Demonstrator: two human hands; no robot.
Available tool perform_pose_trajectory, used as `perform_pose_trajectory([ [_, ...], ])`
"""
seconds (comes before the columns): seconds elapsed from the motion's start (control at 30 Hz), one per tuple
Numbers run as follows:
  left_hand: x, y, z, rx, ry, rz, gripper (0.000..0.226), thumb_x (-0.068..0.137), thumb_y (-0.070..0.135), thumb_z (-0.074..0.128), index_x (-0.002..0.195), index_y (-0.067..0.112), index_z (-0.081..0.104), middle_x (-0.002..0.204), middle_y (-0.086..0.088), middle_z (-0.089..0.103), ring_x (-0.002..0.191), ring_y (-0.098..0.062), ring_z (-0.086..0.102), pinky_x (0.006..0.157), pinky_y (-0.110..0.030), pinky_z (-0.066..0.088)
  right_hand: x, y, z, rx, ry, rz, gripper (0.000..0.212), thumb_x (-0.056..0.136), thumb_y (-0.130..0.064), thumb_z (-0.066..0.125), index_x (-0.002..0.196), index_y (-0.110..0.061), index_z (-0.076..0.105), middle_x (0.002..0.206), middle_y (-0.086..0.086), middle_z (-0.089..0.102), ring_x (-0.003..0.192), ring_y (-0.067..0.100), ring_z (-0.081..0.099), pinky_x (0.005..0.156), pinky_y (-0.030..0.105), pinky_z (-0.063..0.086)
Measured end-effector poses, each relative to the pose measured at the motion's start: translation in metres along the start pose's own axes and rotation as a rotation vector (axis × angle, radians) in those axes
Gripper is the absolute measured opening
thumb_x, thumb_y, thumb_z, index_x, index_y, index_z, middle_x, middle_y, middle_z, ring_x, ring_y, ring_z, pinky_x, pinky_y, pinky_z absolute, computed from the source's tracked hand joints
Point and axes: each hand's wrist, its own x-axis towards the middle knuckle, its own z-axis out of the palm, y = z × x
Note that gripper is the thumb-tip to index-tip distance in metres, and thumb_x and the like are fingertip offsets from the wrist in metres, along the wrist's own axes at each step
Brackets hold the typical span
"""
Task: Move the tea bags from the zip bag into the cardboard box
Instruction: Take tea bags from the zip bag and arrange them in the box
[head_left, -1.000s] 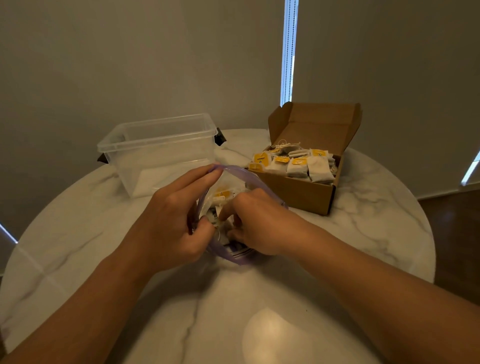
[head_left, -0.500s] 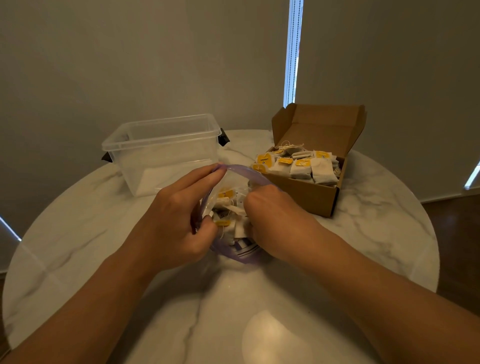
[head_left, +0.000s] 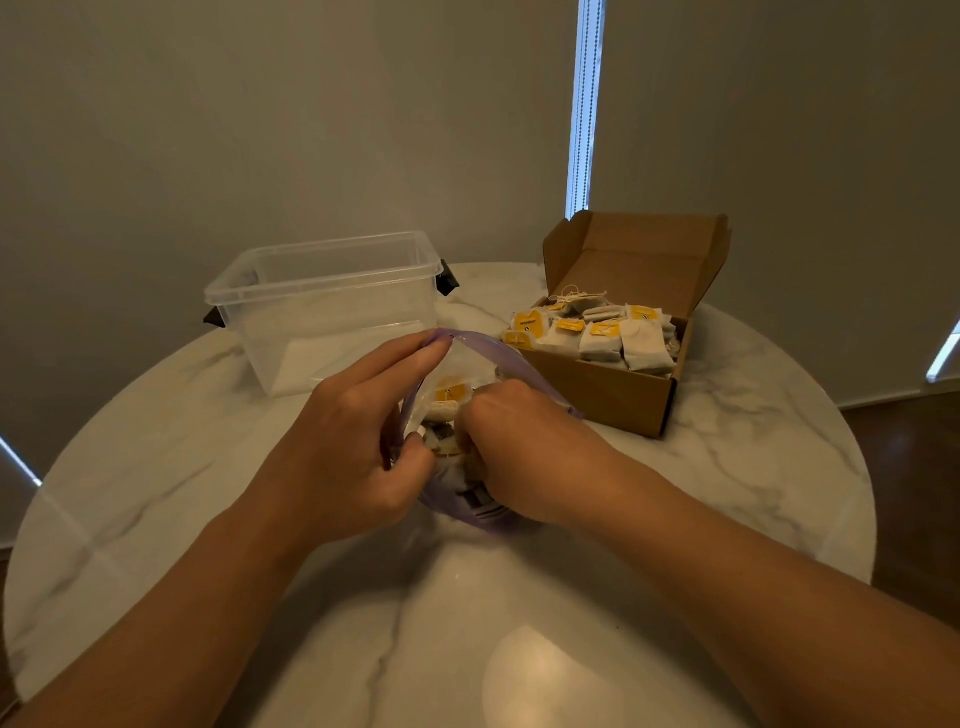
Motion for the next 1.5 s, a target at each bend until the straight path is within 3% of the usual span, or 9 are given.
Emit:
perform_pose_trajectory([
  [0.17,0.0,0.0,0.001,-0.011,0.003,0.015,0.072,0.071,0.001,0.057,0.142,0.002,0.05,0.145,-0.004,0.051,0.111,-0.018,0.04,0.081,0.004,0.032,0.004,0.0,0.005,-0.063,0.039,-0.079,0.038,0.089,-0.012,0.064,0.126,-0.02,0.057,0.117,0.008,0.058,0.108,0.027,0.054,0.073,0.03,0.038],
  [0.3,0.0,0.001,0.001,0.006,0.003,0.011,0.071,0.07,0.002,0.057,0.141,0.003,0.051,0.145,-0.003,0.052,0.111,-0.019,0.04,0.083,0.003,0.032,0.014,-0.001,0.012,-0.042,0.053,-0.069,0.025,0.091,-0.014,0.063,0.116,-0.016,0.065,0.111,0.01,0.061,0.101,0.028,0.057,0.079,0.037,0.051],
  [0.57,0.0,0.0,0.001,0.017,-0.009,-0.012,0.072,0.072,0.005,0.059,0.143,0.004,0.049,0.145,-0.004,0.052,0.108,-0.032,0.041,0.082,0.004,0.035,-0.004,0.008,0.011,0.015,0.236,-0.152,0.027,0.091,-0.017,0.064,0.118,-0.019,0.067,0.111,0.004,0.057,0.104,0.022,0.052,0.079,0.034,0.051],
  [0.7,-0.001,0.0,0.0,0.015,0.001,-0.009,0.071,0.072,0.005,0.059,0.142,0.003,0.05,0.145,-0.004,0.052,0.108,-0.03,0.042,0.08,0.006,0.032,-0.024,0.016,0.005,0.098,0.433,-0.228,0.017,0.08,-0.008,0.076,0.097,-0.01,0.074,0.093,0.009,0.067,0.083,0.025,0.064,0.062,0.041,0.058],
  [0.87,-0.001,0.0,0.001,-0.012,-0.003,-0.008,0.071,0.072,0.005,0.06,0.143,0.005,0.05,0.145,-0.002,0.051,0.109,-0.021,0.04,0.077,0.007,0.032,-0.054,0.038,0.0,0.352,0.605,-0.269,0.013,0.082,-0.016,0.072,0.094,-0.011,0.076,0.091,0.0,0.074,0.082,0.008,0.068,0.071,0.023,0.057],
  [1.0,-0.001,-0.002,0.0,-0.051,-0.02,0.003,0.07,0.076,0.011,0.06,0.145,0.011,0.048,0.146,0.004,0.049,0.102,0.013,0.053,0.074,0.004,0.039,-0.071,0.056,-0.019,0.519,0.681,-0.198,0.019,0.082,-0.023,0.067,0.097,-0.015,0.075,0.092,-0.006,0.073,0.085,0.002,0.067,0.076,0.014,0.053],
  [1.13,-0.002,-0.001,0.002,-0.092,-0.013,-0.005,0.069,0.078,0.029,0.049,0.145,0.015,0.049,0.147,0.008,0.049,0.063,-0.01,0.056,0.055,-0.007,0.043,-0.059,0.088,-0.039,0.534,0.777,-0.111,0.019,0.08,-0.019,0.071,0.098,-0.016,0.075,0.094,-0.006,0.073,0.087,0.006,0.069,0.076,0.018,0.055],
  [1.33,-0.002,-0.002,0.002,-0.096,-0.012,-0.01,0.067,0.079,0.028,0.052,0.145,0.015,0.049,0.145,0.01,0.05,0.071,-0.002,0.061,0.054,-0.004,0.042,0.0,0.133,-0.044,0.233,0.783,0.0,0.018,0.079,-0.001,0.073,0.092,-0.011,0.078,0.088,0.004,0.075,0.076,0.016,0.068,0.068,0.028,0.057],
  [1.5,-0.003,-0.004,0.003,-0.11,-0.001,-0.021,0.067,0.078,0.032,0.049,0.145,0.022,0.047,0.146,0.02,0.045,0.075,-0.011,0.063,0.051,-0.007,0.046,0.033,0.139,-0.038,0.129,0.525,0.203,0.021,0.088,-0.01,0.066,0.105,-0.02,0.075,0.108,0.001,0.071,0.096,0.017,0.062,0.081,0.029,0.052],
])
